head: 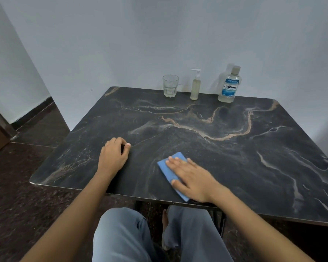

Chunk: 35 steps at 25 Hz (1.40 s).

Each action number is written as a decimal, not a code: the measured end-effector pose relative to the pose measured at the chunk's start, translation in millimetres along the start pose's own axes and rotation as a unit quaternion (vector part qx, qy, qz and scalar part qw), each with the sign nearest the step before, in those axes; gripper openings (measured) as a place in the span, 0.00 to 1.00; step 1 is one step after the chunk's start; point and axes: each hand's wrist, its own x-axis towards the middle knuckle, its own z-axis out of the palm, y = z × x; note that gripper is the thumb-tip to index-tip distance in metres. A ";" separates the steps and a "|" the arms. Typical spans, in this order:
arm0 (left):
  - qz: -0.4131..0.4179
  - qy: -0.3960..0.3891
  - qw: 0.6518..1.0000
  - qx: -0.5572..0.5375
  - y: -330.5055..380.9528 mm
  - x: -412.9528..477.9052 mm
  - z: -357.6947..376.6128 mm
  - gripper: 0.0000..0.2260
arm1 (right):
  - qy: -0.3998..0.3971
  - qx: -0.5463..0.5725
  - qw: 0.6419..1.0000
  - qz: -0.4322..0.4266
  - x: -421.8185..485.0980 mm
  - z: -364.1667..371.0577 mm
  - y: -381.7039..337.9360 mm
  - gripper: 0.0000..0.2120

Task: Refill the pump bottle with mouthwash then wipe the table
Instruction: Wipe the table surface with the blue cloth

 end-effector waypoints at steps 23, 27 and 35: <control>-0.023 0.075 0.997 0.008 -18.2 11.2 10.3 0.06 | -0.028 0.007 0.997 0.073 283.2 -4.5 0.4 0.28; -0.055 0.122 0.991 0.019 -11.8 10.1 -0.5 0.06 | -0.032 -0.002 0.999 -0.032 234.9 4.7 -51.3 0.27; -0.146 0.131 0.974 -0.116 -28.6 0.7 -14.7 0.10 | -0.043 -0.010 0.980 -0.195 47.0 6.8 -46.0 0.28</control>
